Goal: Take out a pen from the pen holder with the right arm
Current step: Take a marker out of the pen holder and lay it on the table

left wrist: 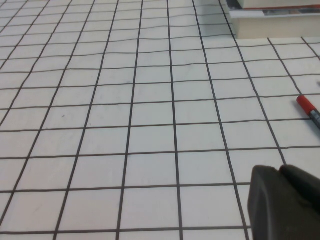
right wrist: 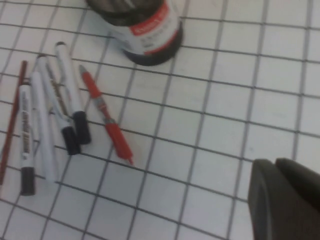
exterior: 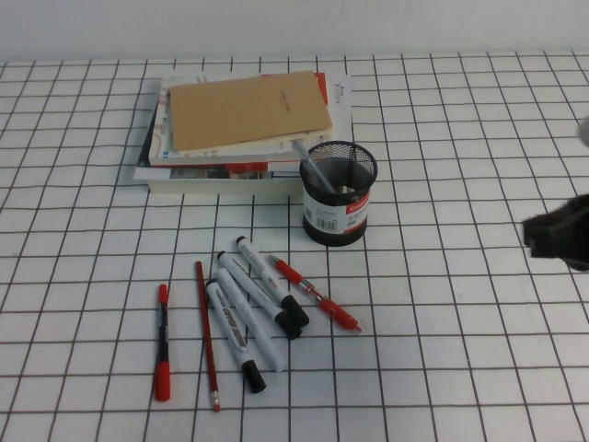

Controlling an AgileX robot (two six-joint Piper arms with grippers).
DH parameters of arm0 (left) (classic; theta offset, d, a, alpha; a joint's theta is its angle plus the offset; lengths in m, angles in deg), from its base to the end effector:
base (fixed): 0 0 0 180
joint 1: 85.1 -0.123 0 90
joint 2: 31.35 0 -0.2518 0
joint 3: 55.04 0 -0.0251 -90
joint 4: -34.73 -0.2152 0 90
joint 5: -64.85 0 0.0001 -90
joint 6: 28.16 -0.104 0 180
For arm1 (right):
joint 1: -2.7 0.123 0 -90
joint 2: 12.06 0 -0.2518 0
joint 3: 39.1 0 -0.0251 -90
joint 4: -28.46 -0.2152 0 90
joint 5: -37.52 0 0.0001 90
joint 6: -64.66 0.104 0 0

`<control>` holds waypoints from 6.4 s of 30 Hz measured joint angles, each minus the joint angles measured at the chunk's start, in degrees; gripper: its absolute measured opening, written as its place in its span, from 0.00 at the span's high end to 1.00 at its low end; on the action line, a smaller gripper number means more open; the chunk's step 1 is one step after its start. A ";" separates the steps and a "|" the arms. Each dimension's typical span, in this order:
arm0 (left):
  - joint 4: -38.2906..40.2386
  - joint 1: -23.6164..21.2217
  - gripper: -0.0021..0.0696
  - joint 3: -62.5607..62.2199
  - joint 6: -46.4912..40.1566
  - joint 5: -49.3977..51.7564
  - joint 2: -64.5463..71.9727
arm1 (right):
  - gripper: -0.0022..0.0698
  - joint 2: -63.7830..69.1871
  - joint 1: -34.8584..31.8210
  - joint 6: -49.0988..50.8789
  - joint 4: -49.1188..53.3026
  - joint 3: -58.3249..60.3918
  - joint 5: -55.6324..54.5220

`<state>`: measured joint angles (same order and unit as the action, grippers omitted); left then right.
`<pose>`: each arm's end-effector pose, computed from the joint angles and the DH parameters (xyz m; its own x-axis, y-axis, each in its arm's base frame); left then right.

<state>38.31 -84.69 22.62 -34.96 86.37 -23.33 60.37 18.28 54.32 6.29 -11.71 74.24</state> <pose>0.0627 -0.0028 0.1686 -0.2928 0.0626 -0.9541 0.0468 0.9976 0.0511 0.1984 0.0797 0.2801 -0.7247 -0.0657 -0.6860 -0.3220 0.9124 0.2528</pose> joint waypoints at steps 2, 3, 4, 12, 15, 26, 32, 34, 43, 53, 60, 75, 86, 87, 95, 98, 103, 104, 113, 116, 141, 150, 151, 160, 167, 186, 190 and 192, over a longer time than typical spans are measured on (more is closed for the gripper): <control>0.00 0.00 0.98 0.00 0.00 0.00 0.00 | 0.99 3.17 4.00 -0.28 0.75 -2.60 -2.04; 0.00 0.00 0.98 0.00 0.00 0.00 0.00 | 0.99 5.66 6.88 -0.90 1.35 -4.56 -3.48; 0.00 0.00 0.98 0.00 0.00 0.00 0.00 | 0.99 7.32 8.67 -1.64 1.61 -5.88 -4.44; 0.00 0.00 0.98 0.00 0.00 0.00 0.00 | 0.86 21.57 19.76 -12.36 -0.29 -15.47 -15.34; 0.00 0.00 0.98 0.00 0.00 0.00 0.00 | 0.66 25.43 21.29 -15.49 -1.42 -16.61 -21.01; 0.00 0.00 0.98 0.00 0.00 0.00 0.00 | 0.43 36.55 22.30 -20.86 -1.43 -16.73 -43.14; 0.00 0.00 0.98 0.00 0.00 0.00 0.00 | 0.43 39.54 22.30 -20.99 -0.34 -17.12 -48.07; 0.00 0.00 0.98 0.00 0.00 0.00 0.00 | 0.43 40.18 22.30 -20.99 0.02 -17.98 -48.07; 0.00 0.00 0.98 0.00 0.00 0.00 0.00 | 0.43 43.61 22.30 -20.99 2.47 -23.59 -46.17; 0.00 0.00 0.98 0.00 0.00 0.00 0.00 | 0.43 47.31 22.30 -20.99 2.68 -26.35 -45.95; 0.00 0.00 0.98 0.00 0.00 0.00 0.00 | 0.43 50.11 22.30 -20.99 2.68 -29.78 -46.20; 0.00 0.00 0.98 0.00 0.00 0.00 0.00 | 0.44 53.17 21.16 -21.20 2.81 -32.58 -45.90; 0.00 0.00 0.98 0.00 0.00 0.00 0.00 | 0.68 53.30 21.12 -21.20 2.81 -32.66 -45.54; 0.00 0.00 0.98 0.00 0.00 0.00 0.00 | 0.69 53.42 21.12 -21.20 2.81 -32.66 -45.41; 0.00 0.00 0.98 0.00 0.00 0.00 0.00 | 0.84 53.76 21.03 -21.20 2.81 -32.66 -45.44; 0.00 0.00 0.98 0.00 0.00 0.00 0.00 | 0.84 53.76 21.03 -21.20 2.81 -32.66 -45.44; 0.00 0.00 0.98 0.00 0.00 0.00 0.00 | 0.84 53.76 21.03 -21.20 2.15 -32.66 -45.44; 0.00 0.00 0.98 0.00 0.00 0.00 0.00 | 0.84 53.52 21.03 -21.20 2.02 -32.66 -45.33; 0.00 0.00 0.98 0.00 0.00 0.00 0.00 | 0.84 45.26 21.03 -21.20 2.23 -32.66 -42.73; 0.00 0.00 0.98 0.00 0.00 0.00 0.00 | 0.84 41.19 21.03 -21.20 2.49 -32.66 -42.20; 0.00 0.00 0.98 0.00 0.00 0.00 0.00 | 0.84 33.79 21.03 -1.01 -3.13 -32.66 7.18; 0.00 0.00 0.98 0.00 0.00 0.00 0.00 | 0.84 42.24 21.03 -0.22 -0.90 -32.66 5.09; 0.00 0.00 0.98 0.00 0.00 0.00 0.00 | 0.84 42.97 21.03 -0.22 0.01 -32.66 4.40; 0.00 0.00 0.98 0.00 0.00 0.00 0.00 | 0.84 48.73 21.03 -2.73 2.29 -35.73 1.97; 0.00 0.00 0.98 0.00 0.00 0.00 0.00 | 0.84 51.67 21.03 -3.16 5.34 -37.83 0.58; 0.00 0.00 0.98 0.00 0.00 0.00 0.00 | 0.77 53.30 21.03 -3.38 5.63 -37.96 -1.61; 0.00 0.00 0.98 0.00 0.00 0.00 0.00 | 0.67 53.30 21.03 -3.38 5.66 -37.96 -1.61; 0.00 0.00 0.98 0.00 0.00 0.00 0.00 | 0.64 53.30 21.03 -3.38 5.66 -37.96 -1.61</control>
<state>38.31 -84.69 22.62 -34.96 86.37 -23.33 113.67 39.31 50.94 11.95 -49.67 72.63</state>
